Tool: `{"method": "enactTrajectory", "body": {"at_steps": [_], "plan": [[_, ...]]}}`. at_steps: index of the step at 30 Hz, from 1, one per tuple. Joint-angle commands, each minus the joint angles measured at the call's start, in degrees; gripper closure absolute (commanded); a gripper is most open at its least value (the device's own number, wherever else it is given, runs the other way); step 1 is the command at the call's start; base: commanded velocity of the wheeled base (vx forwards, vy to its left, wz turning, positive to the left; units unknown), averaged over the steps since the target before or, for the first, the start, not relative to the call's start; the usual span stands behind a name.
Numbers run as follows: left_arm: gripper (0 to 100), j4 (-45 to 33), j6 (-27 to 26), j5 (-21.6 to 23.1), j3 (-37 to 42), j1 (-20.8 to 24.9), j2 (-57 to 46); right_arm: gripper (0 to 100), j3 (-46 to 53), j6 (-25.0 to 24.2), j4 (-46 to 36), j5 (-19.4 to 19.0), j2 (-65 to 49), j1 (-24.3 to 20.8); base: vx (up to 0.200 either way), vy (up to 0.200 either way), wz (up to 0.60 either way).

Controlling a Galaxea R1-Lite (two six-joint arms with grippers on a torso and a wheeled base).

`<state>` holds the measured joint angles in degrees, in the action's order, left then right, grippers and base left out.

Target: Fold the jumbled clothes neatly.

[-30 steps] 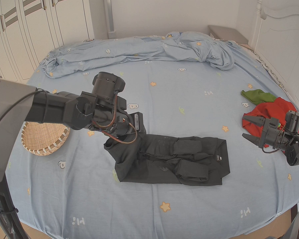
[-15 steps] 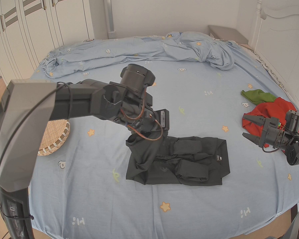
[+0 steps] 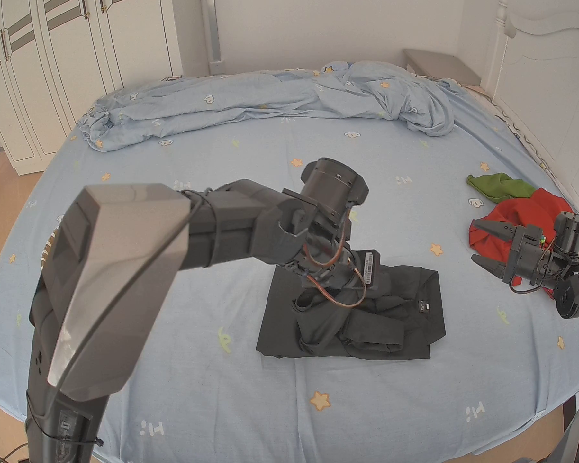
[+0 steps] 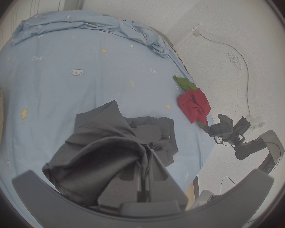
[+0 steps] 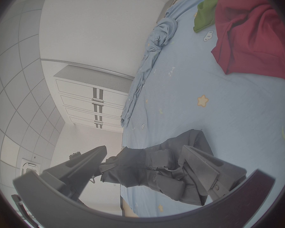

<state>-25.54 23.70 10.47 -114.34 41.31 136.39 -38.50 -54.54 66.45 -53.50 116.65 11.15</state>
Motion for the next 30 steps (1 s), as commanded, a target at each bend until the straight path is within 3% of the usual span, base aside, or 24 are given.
{"method": "enactTrajectory", "body": {"at_steps": [1,17,29,30], "plan": [[100,0.4,-0.06,0.25,-0.26,0.87,2.83,0,-0.26,-0.04,-0.01,-0.02,0.07,0.18,0.0,0.0,0.0],[100,9.1,0.21,0.51,-0.26,0.87,4.94,0,-0.53,-0.13,-0.01,-0.02,0.86,0.18,0.0,0.0,0.0],[100,11.21,0.21,0.78,-0.26,1.05,6.26,0,-0.53,-0.13,-0.01,-0.02,1.21,0.18,0.0,0.0,0.0],[0,11.39,0.21,0.87,-0.26,1.05,6.43,0,-0.53,-0.13,-0.01,-0.02,1.39,0.18,0.0,0.0,0.0]]}}
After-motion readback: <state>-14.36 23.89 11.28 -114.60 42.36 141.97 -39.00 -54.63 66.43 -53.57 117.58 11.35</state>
